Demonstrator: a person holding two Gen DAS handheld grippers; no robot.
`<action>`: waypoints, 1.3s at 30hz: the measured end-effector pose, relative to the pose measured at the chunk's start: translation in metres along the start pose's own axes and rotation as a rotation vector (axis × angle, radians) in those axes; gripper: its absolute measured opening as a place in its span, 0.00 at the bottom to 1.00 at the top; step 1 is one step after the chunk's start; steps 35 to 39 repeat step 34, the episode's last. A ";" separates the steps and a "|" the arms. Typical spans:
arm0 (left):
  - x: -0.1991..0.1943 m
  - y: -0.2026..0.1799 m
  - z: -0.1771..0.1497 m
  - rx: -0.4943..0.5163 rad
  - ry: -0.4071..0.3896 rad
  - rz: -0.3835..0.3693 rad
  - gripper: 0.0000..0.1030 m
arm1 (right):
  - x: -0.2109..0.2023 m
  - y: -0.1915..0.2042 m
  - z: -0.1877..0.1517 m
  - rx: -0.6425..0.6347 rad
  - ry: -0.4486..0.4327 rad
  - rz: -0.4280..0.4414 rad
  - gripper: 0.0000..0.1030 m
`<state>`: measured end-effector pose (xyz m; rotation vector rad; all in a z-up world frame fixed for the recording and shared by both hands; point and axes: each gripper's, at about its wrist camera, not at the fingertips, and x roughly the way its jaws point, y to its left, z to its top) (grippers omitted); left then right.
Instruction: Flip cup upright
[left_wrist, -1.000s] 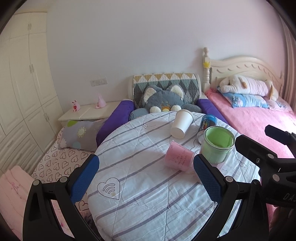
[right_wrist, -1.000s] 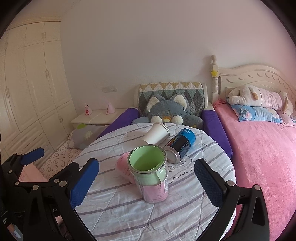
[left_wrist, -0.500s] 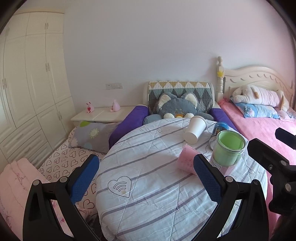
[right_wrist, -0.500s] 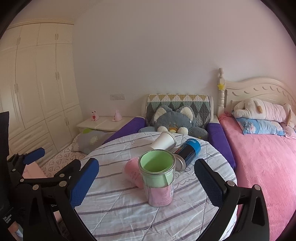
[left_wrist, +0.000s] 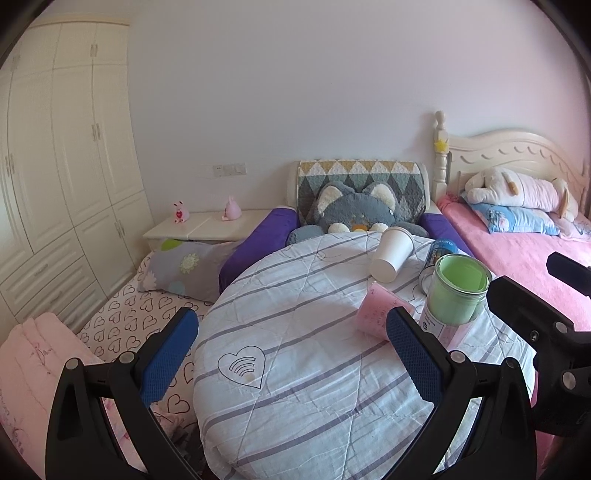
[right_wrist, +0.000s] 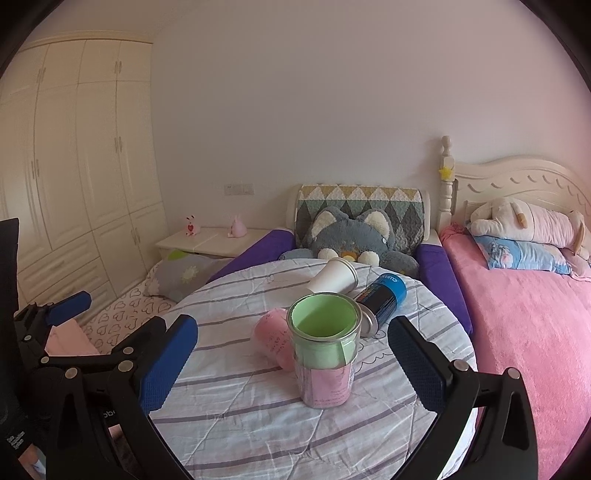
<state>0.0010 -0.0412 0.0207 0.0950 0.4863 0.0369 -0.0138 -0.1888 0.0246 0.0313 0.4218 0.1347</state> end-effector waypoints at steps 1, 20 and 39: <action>0.000 0.000 0.000 0.000 0.000 0.002 1.00 | 0.001 0.001 0.000 -0.001 0.002 0.001 1.00; 0.010 0.003 -0.006 0.004 0.039 -0.025 1.00 | 0.011 -0.001 -0.004 0.009 0.037 0.005 1.00; 0.022 0.000 -0.008 0.017 0.070 -0.027 1.00 | 0.028 -0.010 -0.011 0.060 0.077 -0.009 1.00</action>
